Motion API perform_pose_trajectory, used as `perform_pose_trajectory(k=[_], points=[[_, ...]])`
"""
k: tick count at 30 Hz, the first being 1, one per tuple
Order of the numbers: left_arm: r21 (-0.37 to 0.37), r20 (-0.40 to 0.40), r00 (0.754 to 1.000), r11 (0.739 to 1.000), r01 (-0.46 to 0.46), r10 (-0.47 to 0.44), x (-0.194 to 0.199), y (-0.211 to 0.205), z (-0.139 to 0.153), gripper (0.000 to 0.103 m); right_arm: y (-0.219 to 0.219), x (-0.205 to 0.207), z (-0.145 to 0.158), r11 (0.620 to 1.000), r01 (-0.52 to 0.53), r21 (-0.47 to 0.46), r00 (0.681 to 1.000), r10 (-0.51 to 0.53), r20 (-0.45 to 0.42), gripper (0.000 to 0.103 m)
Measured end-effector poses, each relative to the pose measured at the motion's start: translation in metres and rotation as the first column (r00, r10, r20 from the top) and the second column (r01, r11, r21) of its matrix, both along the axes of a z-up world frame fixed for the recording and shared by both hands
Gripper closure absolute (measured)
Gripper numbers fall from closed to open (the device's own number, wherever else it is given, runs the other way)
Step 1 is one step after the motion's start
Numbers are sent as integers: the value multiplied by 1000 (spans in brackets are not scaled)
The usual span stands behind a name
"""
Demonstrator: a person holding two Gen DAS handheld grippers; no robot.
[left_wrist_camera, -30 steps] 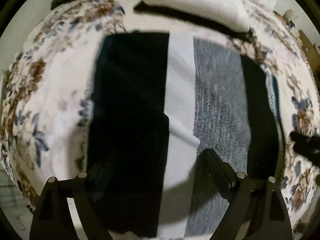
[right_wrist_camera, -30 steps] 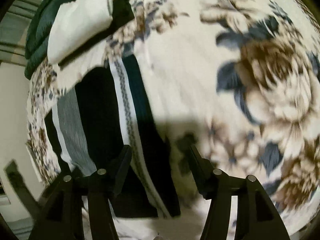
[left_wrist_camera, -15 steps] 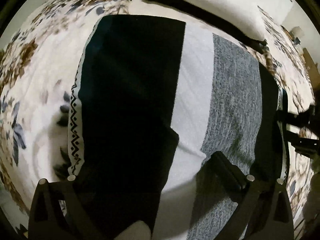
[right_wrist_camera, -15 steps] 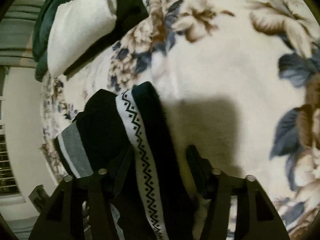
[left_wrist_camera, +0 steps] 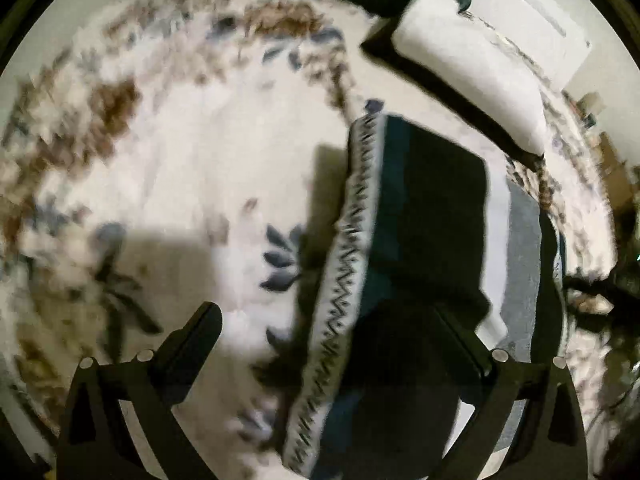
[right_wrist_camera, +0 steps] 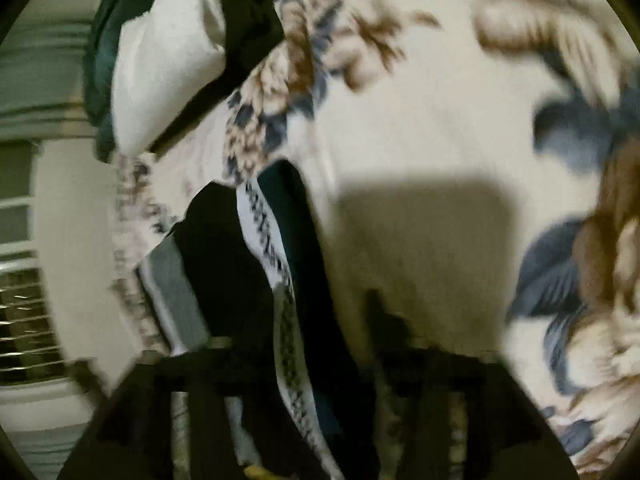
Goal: Fold small clothes
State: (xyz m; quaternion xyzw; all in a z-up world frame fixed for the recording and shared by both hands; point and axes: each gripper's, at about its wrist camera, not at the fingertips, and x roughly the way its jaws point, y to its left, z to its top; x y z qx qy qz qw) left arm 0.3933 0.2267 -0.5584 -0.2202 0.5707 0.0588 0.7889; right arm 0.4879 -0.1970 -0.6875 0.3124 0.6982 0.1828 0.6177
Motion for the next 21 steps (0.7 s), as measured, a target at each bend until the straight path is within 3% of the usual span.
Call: perform_pose_trajectory(k=[2,4,6,10,13,21], points=[[-151,18,1000,989,-7,10,4,16,-19,1,-2,-12,-18,995,-11,102,998,17,-58,41],[-279,17,1000,960,-5,10,12,20,-40,1,6,-24,-37,981,-22,193,994,41,-99,41],[-336,26,1000,942,19,-11,21,17,-49,1,13,-29,-47,966,-19,257,993,48,-106,37],[-362,61,996,928,85,-68,41,8,-56,1,34,-28,-49,932,-52,358,993,87,-85,32],[-375,74,994,921,108,-86,50,6,-57,1,63,-26,-52,931,-135,340,984,168,-68,31],[-428,98,985,888,168,-139,58,15,-56,1,97,-30,-47,930,-179,320,977,206,-53,31]])
